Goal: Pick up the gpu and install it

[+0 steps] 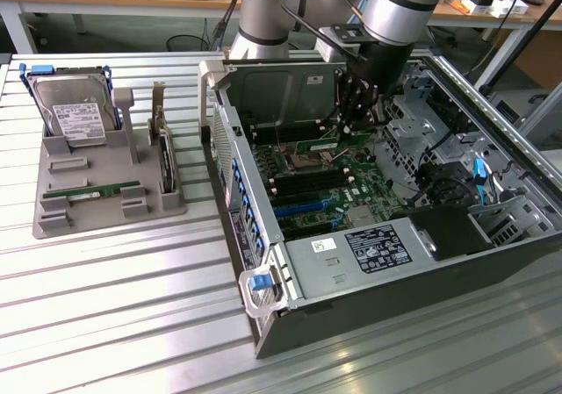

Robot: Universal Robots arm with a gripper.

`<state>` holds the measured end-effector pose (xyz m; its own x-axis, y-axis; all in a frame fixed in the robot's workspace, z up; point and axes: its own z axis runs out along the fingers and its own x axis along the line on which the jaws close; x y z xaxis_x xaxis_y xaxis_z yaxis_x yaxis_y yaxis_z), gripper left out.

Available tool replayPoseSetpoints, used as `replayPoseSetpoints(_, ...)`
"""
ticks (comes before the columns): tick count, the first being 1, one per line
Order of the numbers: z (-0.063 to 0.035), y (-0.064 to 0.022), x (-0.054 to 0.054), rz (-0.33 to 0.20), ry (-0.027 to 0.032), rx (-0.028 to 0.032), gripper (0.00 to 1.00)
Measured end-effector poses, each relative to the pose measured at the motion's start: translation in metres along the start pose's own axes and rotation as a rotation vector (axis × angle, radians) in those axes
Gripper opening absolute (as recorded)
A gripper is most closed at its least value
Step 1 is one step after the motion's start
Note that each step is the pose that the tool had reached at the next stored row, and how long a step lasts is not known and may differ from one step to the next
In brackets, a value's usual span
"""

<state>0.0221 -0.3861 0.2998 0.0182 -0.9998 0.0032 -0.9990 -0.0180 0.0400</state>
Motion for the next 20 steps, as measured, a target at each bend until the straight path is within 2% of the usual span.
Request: replayPoseSetpoints(20, 0.0053, -0.0002, 0.0000, 0.000, 0.0000, 0.0000, 0.12)
